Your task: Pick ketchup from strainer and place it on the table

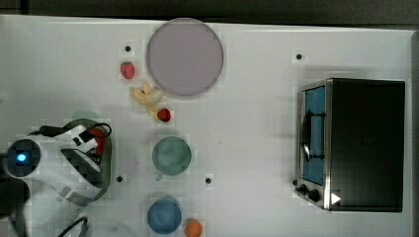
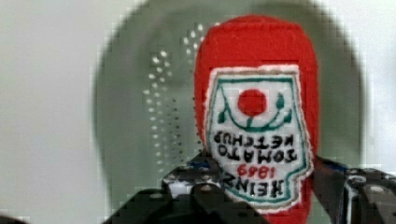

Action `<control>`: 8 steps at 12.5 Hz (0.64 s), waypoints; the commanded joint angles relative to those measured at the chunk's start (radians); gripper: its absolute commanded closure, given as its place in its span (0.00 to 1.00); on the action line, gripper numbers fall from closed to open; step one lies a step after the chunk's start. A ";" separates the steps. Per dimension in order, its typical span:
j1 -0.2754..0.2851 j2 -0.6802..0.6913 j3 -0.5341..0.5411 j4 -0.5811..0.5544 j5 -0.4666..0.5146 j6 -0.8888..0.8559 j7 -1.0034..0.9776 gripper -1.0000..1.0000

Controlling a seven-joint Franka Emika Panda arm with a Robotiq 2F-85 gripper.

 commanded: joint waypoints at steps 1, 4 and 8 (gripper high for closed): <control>-0.045 -0.148 0.060 0.045 0.100 -0.097 -0.037 0.44; -0.089 -0.237 0.060 0.085 0.242 -0.225 -0.207 0.44; -0.175 -0.320 0.044 0.143 0.301 -0.386 -0.351 0.44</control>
